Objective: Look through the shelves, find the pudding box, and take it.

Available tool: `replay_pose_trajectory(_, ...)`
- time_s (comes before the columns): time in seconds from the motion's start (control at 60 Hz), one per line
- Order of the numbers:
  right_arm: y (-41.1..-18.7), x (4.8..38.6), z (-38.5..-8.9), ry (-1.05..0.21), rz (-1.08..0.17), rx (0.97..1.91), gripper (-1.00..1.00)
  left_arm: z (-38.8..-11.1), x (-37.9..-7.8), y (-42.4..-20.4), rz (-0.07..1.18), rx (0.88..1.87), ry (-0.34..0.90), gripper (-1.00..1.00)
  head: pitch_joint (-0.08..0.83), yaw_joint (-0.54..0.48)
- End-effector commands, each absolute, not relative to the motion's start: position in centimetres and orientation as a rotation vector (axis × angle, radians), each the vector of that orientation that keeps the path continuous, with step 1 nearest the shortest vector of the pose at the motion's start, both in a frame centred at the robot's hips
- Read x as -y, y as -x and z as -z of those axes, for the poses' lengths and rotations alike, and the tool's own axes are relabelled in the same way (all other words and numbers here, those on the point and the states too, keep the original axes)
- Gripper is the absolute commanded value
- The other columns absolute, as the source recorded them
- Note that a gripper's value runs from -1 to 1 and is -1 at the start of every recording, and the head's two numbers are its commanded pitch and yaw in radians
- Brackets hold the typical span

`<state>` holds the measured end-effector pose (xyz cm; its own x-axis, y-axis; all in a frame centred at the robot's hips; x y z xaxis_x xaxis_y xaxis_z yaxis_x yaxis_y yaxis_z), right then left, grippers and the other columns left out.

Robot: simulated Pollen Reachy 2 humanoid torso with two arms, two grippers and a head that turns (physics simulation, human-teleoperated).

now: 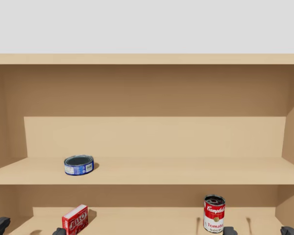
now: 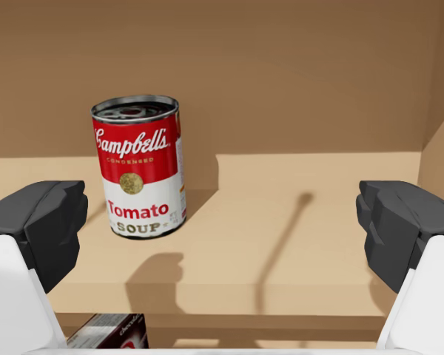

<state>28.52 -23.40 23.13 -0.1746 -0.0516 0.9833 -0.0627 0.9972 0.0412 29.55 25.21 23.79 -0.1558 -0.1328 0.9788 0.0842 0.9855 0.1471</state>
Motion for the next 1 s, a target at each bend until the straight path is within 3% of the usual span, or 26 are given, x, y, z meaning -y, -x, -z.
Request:
replay_pose_trajectory(0.017,-28.2,22.8,-23.0,-0.096,0.031,1.745,-1.0,-23.8,-25.3,-29.6,0.187,1.718,-0.037,-1.0,0.01,0.0)
replay_pose_trajectory(0.2,-27.5,22.7,-23.9,-0.12,0.036,1.757,-1.0,-23.8,-25.3,-29.5,0.184,1.718,-0.035,-1.0,0.055,0.0)
replay_pose_trajectory(0.667,-27.6,22.6,-23.8,-0.106,0.021,1.768,-1.0,-24.1,-25.6,-29.5,0.19,1.731,-0.028,-1.0,0.397,0.0)
replay_pose_trajectory(1.0,-27.6,22.3,-23.6,-0.1,0.017,1.764,-1.0,-24.6,-25.6,-28.9,0.194,1.75,-0.011,-1.0,0.556,-0.16)
